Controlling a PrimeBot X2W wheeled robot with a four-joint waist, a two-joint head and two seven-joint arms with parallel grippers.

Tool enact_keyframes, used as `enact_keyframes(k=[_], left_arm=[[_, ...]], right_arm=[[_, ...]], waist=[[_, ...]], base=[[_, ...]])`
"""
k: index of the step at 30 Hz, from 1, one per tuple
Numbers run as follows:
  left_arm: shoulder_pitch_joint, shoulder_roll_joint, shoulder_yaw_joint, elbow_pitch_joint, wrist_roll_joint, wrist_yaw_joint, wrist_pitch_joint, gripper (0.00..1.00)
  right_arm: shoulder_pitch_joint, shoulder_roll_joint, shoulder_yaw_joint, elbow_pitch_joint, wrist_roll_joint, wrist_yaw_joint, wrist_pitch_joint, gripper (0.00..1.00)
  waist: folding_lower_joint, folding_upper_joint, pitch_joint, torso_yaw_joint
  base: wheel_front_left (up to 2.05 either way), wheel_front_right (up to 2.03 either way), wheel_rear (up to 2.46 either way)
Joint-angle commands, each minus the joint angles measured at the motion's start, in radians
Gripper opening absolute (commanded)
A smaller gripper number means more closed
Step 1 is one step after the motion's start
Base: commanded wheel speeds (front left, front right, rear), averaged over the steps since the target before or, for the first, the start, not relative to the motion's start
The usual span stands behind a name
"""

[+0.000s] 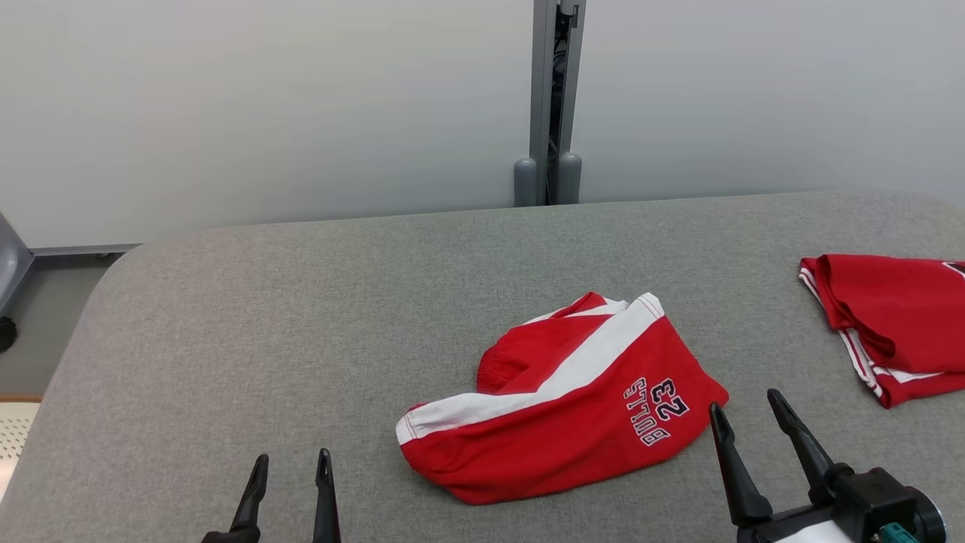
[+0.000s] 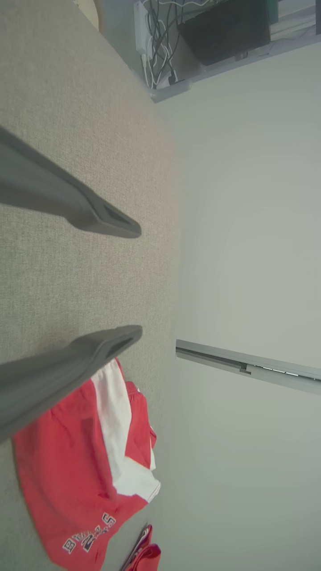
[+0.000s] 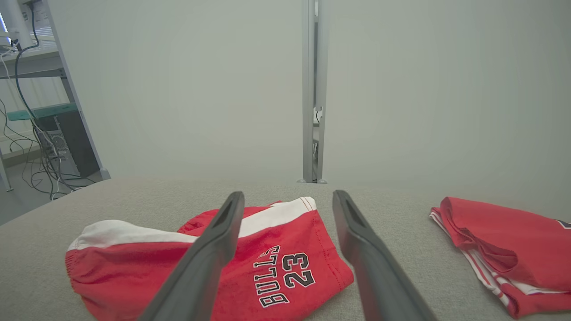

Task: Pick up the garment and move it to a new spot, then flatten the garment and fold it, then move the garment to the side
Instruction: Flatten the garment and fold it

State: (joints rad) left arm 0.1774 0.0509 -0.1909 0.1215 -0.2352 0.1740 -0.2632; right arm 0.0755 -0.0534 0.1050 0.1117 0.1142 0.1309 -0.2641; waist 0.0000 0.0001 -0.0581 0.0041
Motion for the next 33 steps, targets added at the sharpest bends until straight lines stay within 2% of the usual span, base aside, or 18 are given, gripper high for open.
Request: enact_keyframes(k=[1,13,23,26,29,33], left_arm=[[-0.013,0.002,0.005,0.001,0.009,-0.001,-0.001,1.00],[-0.025,0.002,-0.012,-0.020,0.041,0.019,-0.001,1.00],[-0.024,0.001,-0.013,-0.024,0.047,0.015,-0.001,1.00],[-0.027,0.001,-0.031,0.007,-0.002,-0.013,-0.001,1.00],[-0.069,0.001,-0.062,0.081,-0.091,-0.076,0.001,1.00],[-0.167,0.002,-0.093,0.187,-0.206,-0.149,0.103,1.00]], right_arm=[[0.000,-0.001,-0.003,0.000,0.000,0.000,0.000,1.00],[0.001,0.000,-0.005,0.003,0.001,0.000,0.000,1.00],[-0.002,0.001,-0.005,0.008,0.004,0.000,0.000,1.00],[-0.003,0.001,-0.004,0.008,0.006,0.000,0.000,1.00],[-0.008,0.001,0.003,0.010,0.005,0.000,0.000,1.00],[-0.018,0.001,0.014,0.012,-0.001,0.000,0.000,1.00]], waist=[[0.0000,-0.0001,0.000,-0.001],[0.0000,-0.0001,0.003,0.000],[0.0000,-0.0001,-0.003,0.002],[0.0000,-0.0001,-0.003,0.002],[0.0000,-0.0001,0.000,0.003],[0.0000,-0.0001,0.007,-0.001]], base=[[0.00,0.00,0.00],[0.00,0.00,0.00],[0.00,0.00,0.00],[0.00,0.00,0.00],[0.00,0.00,0.00],[0.00,0.00,0.00]])
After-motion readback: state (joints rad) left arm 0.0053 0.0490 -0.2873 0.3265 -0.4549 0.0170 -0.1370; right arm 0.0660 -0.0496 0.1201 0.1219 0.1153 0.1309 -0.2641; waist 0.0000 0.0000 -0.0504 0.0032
